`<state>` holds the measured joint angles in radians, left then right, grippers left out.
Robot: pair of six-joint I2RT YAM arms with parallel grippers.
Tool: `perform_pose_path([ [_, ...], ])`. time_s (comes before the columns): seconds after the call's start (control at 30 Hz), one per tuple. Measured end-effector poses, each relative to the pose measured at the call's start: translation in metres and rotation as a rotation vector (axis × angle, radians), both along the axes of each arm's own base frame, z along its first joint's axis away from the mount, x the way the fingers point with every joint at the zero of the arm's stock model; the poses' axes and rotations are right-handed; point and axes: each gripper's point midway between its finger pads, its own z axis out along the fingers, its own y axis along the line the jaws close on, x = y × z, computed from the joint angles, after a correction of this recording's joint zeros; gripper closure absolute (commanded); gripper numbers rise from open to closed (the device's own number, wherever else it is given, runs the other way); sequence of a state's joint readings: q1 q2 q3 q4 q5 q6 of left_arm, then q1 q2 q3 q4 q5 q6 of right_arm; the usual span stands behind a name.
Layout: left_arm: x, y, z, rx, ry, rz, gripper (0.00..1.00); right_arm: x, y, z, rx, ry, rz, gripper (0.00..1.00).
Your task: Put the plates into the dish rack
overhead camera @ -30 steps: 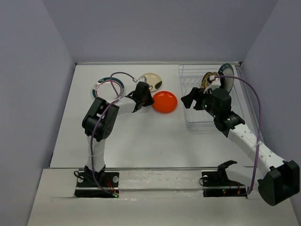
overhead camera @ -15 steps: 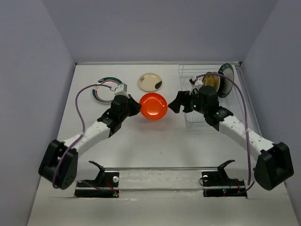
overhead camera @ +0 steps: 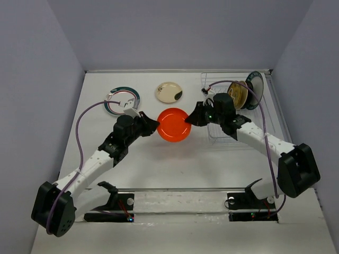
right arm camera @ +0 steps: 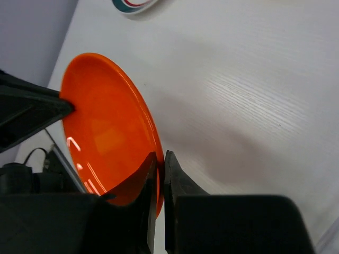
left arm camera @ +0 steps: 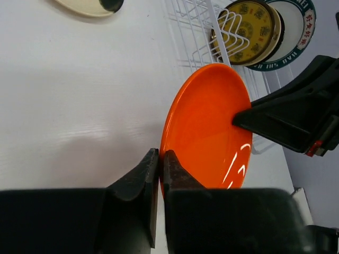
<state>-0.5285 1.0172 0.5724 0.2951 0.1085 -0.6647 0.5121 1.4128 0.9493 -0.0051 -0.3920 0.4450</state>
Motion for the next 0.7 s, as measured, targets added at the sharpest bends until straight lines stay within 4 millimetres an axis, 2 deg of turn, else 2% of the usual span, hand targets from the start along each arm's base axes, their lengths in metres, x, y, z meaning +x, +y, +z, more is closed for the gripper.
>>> perform_pose_path([
  [0.07,-0.001,0.003,-0.003,0.010,0.006,0.005,0.37,0.003,-0.001,0.006,0.022,-0.006,-0.014,0.93],
  [0.1,-0.001,0.003,-0.003,0.004,0.010,0.004,0.19,0.005,-0.001,0.009,0.023,-0.016,-0.021,0.93],
  [0.2,-0.002,0.001,0.000,-0.003,-0.001,-0.005,0.06,0.014,-0.010,0.015,-0.010,-0.056,-0.087,0.93],
  [0.3,-0.003,0.001,0.000,0.000,0.001,-0.006,0.05,0.043,-0.041,0.028,-0.091,-0.115,-0.229,0.93],
  [0.33,-0.003,0.001,-0.002,0.000,0.004,-0.006,0.06,0.057,-0.058,0.036,-0.136,-0.149,-0.306,0.93],
  [0.37,-0.004,0.001,-0.003,0.000,0.006,-0.007,0.05,0.076,-0.085,0.050,-0.202,-0.205,-0.421,0.93],
  [0.43,-0.005,0.001,-0.007,-0.003,0.014,-0.008,0.05,0.096,-0.120,0.072,-0.285,-0.283,-0.550,0.93],
  [0.5,-0.006,0.002,-0.011,-0.002,0.021,-0.007,0.05,0.117,-0.175,0.106,-0.399,-0.376,-0.745,0.93],
  [0.6,-0.002,0.002,-0.014,0.001,0.027,0.004,0.03,0.130,-0.226,0.133,-0.527,-0.436,-0.903,0.93],
  [0.67,0.005,0.001,-0.019,0.017,0.046,0.022,0.03,0.137,-0.257,0.139,-0.647,-0.449,-0.982,0.93],
  [0.7,0.011,-0.001,-0.021,0.025,0.055,0.031,0.02,0.139,-0.263,0.139,-0.683,-0.448,-0.997,0.93],
])
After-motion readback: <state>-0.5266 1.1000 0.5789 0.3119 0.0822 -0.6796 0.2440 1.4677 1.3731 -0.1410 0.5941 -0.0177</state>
